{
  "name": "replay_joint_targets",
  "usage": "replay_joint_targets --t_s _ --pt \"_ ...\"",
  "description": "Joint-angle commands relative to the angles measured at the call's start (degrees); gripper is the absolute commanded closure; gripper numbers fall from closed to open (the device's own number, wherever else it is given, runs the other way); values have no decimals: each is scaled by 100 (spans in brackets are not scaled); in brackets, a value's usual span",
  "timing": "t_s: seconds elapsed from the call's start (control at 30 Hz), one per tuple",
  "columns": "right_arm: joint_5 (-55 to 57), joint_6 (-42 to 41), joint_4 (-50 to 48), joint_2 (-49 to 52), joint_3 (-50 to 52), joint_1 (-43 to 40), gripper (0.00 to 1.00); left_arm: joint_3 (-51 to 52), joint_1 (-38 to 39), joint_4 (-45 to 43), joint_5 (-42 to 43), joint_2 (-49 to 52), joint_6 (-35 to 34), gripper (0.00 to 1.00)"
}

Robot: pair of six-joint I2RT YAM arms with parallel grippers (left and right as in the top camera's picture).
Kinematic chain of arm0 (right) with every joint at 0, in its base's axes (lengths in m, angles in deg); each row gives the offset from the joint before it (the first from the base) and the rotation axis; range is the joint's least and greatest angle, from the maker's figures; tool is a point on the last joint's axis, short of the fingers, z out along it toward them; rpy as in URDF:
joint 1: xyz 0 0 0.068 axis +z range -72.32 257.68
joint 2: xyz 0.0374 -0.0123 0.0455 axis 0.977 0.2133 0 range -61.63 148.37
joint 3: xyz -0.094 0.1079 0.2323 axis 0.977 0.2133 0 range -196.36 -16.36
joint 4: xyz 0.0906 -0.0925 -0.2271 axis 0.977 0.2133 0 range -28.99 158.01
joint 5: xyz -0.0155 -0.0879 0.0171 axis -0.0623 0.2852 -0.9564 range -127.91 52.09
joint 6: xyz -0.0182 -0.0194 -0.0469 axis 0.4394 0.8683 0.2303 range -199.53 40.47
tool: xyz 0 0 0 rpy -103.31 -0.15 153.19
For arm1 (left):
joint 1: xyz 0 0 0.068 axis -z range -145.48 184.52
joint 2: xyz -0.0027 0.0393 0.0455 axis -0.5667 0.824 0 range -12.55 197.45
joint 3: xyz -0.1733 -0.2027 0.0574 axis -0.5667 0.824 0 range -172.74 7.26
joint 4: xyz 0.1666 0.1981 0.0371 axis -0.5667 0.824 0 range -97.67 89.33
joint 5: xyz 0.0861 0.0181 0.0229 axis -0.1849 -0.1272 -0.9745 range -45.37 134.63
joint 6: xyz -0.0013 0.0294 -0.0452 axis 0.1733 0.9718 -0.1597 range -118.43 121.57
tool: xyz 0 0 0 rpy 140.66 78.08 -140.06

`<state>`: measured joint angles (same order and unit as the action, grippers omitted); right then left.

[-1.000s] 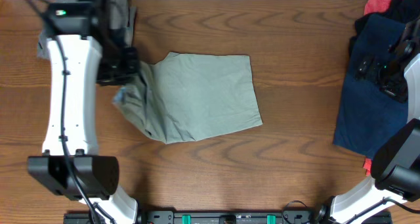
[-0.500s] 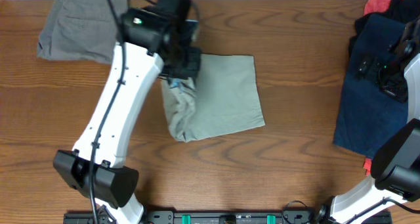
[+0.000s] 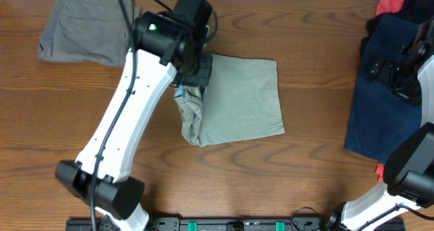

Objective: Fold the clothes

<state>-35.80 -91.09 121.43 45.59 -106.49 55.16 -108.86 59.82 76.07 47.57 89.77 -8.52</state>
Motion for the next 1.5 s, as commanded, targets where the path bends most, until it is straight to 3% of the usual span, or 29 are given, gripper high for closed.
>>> replay_joint_targets --t_s 0.0,0.17,0.4,0.6,0.8,1.1,1.2,1.47 --pt "22 -63 4 15 -2 9 1 -275 57 234 -179 -424 149 94" --pt "22 -63 4 15 -2 9 1 -275 50 584 -892 -428 144 94" --pt "22 -63 4 15 -2 9 1 -295 50 540 -964 -428 140 94" --pt "22 -63 4 15 -2 9 1 -289 190 -83 -243 -387 122 94" --pt "22 -63 4 15 -2 9 1 -87 590 -575 -190 -136 125 94" --pt "22 -63 4 15 -2 9 1 -28 1161 -778 -146 693 120 94" --pt "22 -63 4 15 -2 9 1 -28 1311 -896 326 898 122 94" --pt "22 -63 4 15 -2 9 1 -37 1499 -1080 529 933 125 94"
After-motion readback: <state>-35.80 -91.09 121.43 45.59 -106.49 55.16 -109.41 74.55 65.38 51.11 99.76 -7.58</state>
